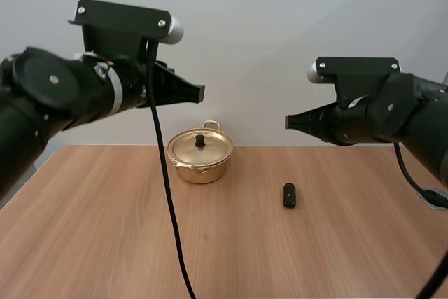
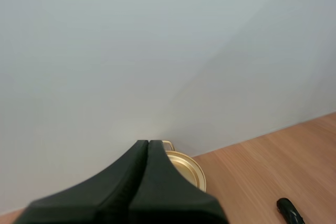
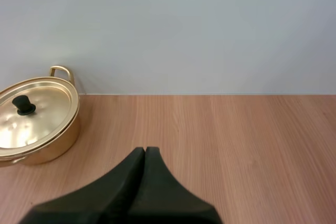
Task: Open the pot, put the car inside, and close it
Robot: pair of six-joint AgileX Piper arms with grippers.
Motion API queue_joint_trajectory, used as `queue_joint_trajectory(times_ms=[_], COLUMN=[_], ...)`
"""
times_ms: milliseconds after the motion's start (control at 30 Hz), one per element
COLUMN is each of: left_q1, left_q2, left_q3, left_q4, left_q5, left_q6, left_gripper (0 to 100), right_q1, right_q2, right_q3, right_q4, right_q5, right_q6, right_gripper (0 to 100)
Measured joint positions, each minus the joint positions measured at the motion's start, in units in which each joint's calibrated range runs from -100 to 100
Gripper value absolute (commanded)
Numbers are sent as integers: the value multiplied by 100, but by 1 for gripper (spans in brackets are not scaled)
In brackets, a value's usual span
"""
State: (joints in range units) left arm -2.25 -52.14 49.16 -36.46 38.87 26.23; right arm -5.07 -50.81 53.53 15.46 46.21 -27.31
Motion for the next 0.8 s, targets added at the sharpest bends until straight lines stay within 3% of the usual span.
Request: queue_joint_trajectory(times_ms=[100, 167, 233, 300, 333, 400, 633, 800], left_q1=[0, 0, 0, 0, 0, 0, 0, 0], left_q2=[617, 1019, 1377, 1775, 1935, 2336, 3653, 4647], left_q3=[-631, -1051, -1428, -1798, -1918, -2182, -2561, -2561], left_q4=[29, 29, 29, 29, 29, 61, 197, 197], left_q5=[599, 1145, 1540, 1758, 1812, 1812, 2024, 1938], left_q6=[257, 384, 440, 528, 576, 607, 607, 736], left_gripper=[10, 29, 56, 75, 80, 78, 77, 77], right_q1=[0, 0, 0, 19, 28, 102, 440, 472], right_q2=[571, 940, 1345, 1749, 1911, 2314, 3542, 3776], right_q3=[-224, -299, -352, -433, -476, -559, -738, -797], right_q4=[390, 658, 871, 953, 953, 953, 918, 918], right_q5=[-125, -267, -418, -581, -603, -624, -960, -981], right_q6=[-433, -746, -959, -1122, -1194, -1313, -1371, -1371], right_gripper=[0, 5, 31, 61, 75, 89, 84, 84])
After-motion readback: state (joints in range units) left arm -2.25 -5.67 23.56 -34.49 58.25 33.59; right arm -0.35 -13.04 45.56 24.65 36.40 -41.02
